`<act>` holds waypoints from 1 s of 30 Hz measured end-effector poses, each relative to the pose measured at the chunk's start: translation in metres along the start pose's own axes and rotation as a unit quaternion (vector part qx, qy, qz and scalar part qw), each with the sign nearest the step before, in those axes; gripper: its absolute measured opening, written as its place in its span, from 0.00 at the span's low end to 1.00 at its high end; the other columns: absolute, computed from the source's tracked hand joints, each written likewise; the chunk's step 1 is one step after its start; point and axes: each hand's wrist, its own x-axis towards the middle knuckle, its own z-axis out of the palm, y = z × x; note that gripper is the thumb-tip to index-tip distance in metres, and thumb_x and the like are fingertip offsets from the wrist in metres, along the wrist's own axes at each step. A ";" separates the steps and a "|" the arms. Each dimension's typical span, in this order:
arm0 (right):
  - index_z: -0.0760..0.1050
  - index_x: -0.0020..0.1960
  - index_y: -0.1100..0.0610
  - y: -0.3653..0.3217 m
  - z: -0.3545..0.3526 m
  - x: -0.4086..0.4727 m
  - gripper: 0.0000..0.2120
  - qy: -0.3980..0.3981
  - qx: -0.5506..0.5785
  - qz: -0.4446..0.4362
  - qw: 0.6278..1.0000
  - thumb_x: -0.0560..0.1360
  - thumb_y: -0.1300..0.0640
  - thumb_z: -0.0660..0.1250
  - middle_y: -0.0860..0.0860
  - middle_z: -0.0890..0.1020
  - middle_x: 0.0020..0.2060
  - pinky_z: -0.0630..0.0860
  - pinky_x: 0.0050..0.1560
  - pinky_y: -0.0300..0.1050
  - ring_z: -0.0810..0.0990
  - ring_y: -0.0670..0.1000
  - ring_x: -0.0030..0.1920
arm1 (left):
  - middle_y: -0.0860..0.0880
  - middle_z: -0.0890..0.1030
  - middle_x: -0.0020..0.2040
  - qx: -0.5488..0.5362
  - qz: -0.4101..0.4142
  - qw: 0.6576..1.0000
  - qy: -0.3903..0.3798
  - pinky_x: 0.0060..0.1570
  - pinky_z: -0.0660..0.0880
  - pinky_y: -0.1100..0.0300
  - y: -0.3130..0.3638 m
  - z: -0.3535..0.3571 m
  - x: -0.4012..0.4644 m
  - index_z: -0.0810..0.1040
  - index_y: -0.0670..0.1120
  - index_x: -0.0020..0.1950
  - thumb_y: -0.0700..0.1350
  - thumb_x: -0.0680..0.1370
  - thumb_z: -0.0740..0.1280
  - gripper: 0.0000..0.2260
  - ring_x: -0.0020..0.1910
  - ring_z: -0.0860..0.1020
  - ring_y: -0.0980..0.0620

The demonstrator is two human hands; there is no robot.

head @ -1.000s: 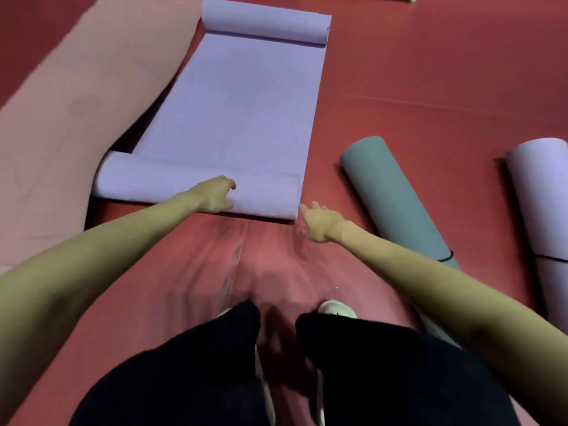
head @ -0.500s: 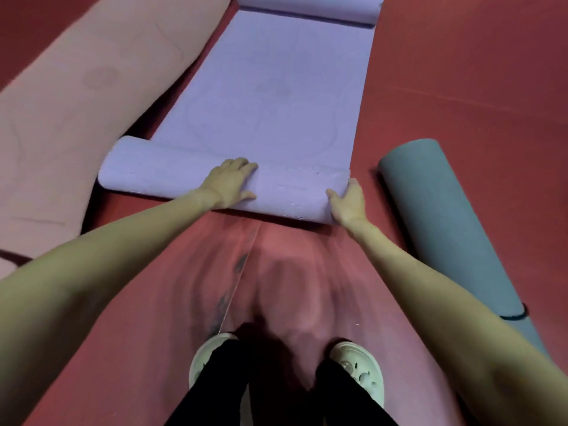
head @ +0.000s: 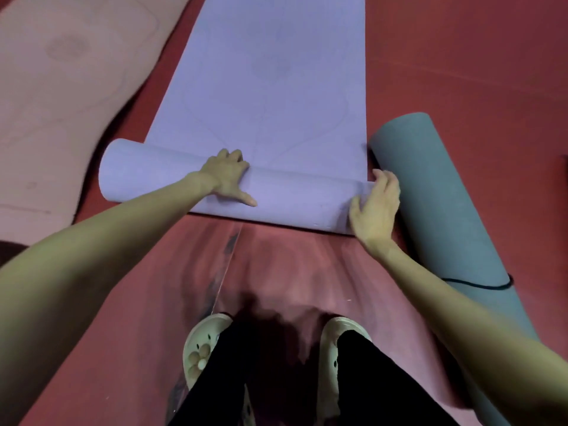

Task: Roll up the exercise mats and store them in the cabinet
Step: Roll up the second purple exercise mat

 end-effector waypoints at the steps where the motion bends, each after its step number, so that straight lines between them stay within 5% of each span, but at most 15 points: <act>1: 0.64 0.71 0.67 -0.010 0.002 -0.001 0.28 -0.016 -0.012 -0.057 0.998 0.72 0.63 0.65 0.65 0.66 0.69 0.61 0.69 0.54 0.65 0.64 0.68 | 0.41 0.68 0.64 0.008 0.011 1.000 0.000 0.61 0.69 0.47 0.001 0.003 -0.006 0.69 0.43 0.68 0.69 0.63 0.72 0.43 0.62 0.67 0.40; 6: 0.55 0.77 0.60 -0.034 0.017 -0.022 0.25 -0.221 -0.114 -0.133 0.959 0.82 0.54 0.54 0.58 0.63 0.74 0.46 0.74 0.55 0.58 0.56 0.75 | 0.42 0.73 0.55 -0.082 0.028 0.996 0.010 0.61 0.68 0.47 0.000 0.029 -0.037 0.71 0.47 0.45 0.74 0.65 0.66 0.30 0.58 0.72 0.41; 10: 0.63 0.73 0.59 -0.021 0.013 -0.052 0.23 -0.311 -0.158 -0.141 0.927 0.82 0.49 0.55 0.57 0.70 0.67 0.55 0.70 0.52 0.66 0.57 0.68 | 0.46 0.75 0.42 -0.168 -0.006 0.986 0.011 0.48 0.70 0.51 -0.003 0.052 -0.076 0.67 0.45 0.44 0.61 0.78 0.61 0.19 0.44 0.74 0.43; 14: 0.69 0.67 0.59 -0.009 -0.005 -0.078 0.28 -0.332 -0.187 -0.205 0.901 0.74 0.42 0.66 0.57 0.69 0.58 0.65 0.61 0.51 0.67 0.59 0.58 | 0.44 0.77 0.50 -0.217 -0.027 0.973 0.074 0.50 0.69 0.52 -0.019 0.071 -0.113 0.73 0.41 0.54 0.47 0.81 0.63 0.09 0.50 0.74 0.43; 18: 0.69 0.69 0.57 -0.003 -0.022 -0.100 0.25 -0.335 -0.128 -0.186 0.915 0.75 0.48 0.67 0.58 0.69 0.57 0.66 0.60 0.52 0.67 0.59 0.57 | 0.39 0.75 0.61 -0.174 -0.065 0.982 0.035 0.63 0.67 0.48 -0.037 0.088 -0.138 0.76 0.39 0.64 0.48 0.80 0.66 0.17 0.62 0.70 0.38; 21: 0.69 0.68 0.56 -0.002 -0.027 -0.113 0.20 -0.329 -0.126 -0.161 0.922 0.77 0.55 0.62 0.57 0.70 0.60 0.66 0.59 0.52 0.68 0.59 0.58 | 0.38 0.74 0.61 -0.173 -0.088 0.980 0.034 0.64 0.67 0.48 -0.038 0.091 -0.152 0.77 0.41 0.64 0.50 0.79 0.67 0.18 0.61 0.70 0.37; 30: 0.70 0.59 0.64 0.001 -0.024 -0.152 0.21 -0.349 -0.162 -0.146 0.911 0.70 0.56 0.69 0.59 0.72 0.55 0.67 0.54 0.51 0.69 0.60 0.55 | 0.36 0.74 0.52 -0.131 -0.069 0.986 0.074 0.50 0.72 0.45 -0.032 0.113 -0.198 0.78 0.35 0.58 0.31 0.73 0.66 0.14 0.52 0.73 0.37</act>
